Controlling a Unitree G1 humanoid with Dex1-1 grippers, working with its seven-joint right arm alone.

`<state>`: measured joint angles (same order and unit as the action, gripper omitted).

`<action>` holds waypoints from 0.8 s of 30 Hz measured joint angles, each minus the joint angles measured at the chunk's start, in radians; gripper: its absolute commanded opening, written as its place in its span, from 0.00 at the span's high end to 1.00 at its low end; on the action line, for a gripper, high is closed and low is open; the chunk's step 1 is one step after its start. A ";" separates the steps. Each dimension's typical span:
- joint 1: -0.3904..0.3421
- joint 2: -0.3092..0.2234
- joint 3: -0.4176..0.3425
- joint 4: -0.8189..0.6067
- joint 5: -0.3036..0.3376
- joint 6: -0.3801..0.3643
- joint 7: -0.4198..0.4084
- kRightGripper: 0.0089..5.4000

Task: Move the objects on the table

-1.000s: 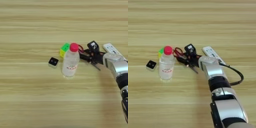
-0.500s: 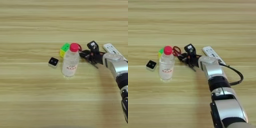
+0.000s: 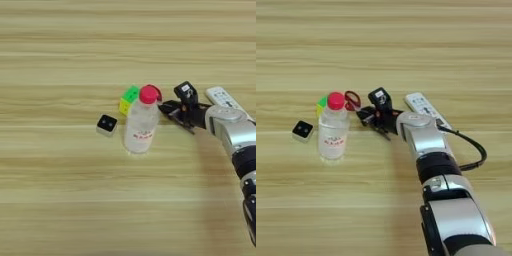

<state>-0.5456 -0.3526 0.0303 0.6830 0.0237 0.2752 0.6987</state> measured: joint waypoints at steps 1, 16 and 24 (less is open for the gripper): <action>0.002 0.000 -0.001 -0.004 0.000 0.000 0.000 0.87; 0.016 -0.048 -0.079 -0.176 0.024 0.071 -0.013 0.87; 0.048 -0.125 -0.109 -0.235 0.039 0.113 0.013 0.87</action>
<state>-0.4979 -0.4771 -0.0785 0.4484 0.0629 0.3880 0.7120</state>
